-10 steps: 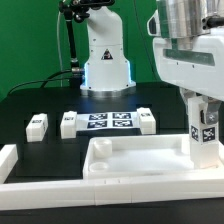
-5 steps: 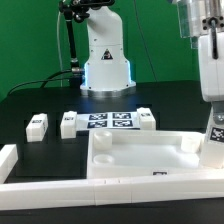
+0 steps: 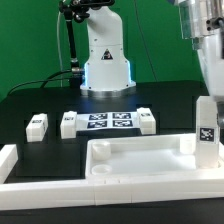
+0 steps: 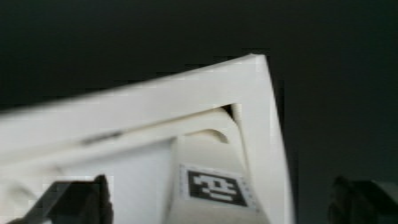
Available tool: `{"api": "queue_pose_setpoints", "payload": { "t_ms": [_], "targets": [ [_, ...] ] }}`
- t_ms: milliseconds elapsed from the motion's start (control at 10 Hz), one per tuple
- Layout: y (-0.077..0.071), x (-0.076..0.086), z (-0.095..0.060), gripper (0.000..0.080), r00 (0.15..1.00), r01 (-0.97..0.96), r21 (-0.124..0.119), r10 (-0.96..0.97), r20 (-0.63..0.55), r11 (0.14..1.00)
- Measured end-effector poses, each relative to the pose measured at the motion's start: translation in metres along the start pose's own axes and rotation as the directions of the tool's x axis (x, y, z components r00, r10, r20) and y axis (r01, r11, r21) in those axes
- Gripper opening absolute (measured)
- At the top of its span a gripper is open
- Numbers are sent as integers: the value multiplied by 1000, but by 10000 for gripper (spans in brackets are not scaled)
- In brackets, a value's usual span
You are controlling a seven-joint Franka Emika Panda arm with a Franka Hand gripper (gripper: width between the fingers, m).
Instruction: Assemble desk
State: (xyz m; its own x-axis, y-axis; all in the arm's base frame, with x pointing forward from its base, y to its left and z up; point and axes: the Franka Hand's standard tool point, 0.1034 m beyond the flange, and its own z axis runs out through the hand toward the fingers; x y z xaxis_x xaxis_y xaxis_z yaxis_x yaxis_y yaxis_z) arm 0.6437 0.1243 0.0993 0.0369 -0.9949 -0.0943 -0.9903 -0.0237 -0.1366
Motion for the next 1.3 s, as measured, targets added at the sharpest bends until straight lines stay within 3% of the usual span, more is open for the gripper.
{"api": "queue_pose_setpoints", "payload": {
  "t_ms": [100, 200, 300, 600, 900, 1100, 1200, 1300],
  "targets": [
    [4, -1, 1, 632, 987, 160, -29, -159, 8, 987],
    [9, -4, 1, 647, 968, 251, -42, -251, 9, 967],
    [12, -6, 2, 649, 954, 300, -30, -300, 2, 953],
    [12, -4, 2, 649, 888, 459, -31, -459, 8, 888],
    [4, 20, -7, 649, 610, 792, -21, -792, 4, 610],
    [4, 18, -6, 631, 605, 796, -23, -796, 5, 605],
    [4, 18, -6, 505, 620, 785, -23, -785, 5, 620],
    [4, 19, -6, 505, 620, 785, -23, -785, 5, 620]
  ]
}}
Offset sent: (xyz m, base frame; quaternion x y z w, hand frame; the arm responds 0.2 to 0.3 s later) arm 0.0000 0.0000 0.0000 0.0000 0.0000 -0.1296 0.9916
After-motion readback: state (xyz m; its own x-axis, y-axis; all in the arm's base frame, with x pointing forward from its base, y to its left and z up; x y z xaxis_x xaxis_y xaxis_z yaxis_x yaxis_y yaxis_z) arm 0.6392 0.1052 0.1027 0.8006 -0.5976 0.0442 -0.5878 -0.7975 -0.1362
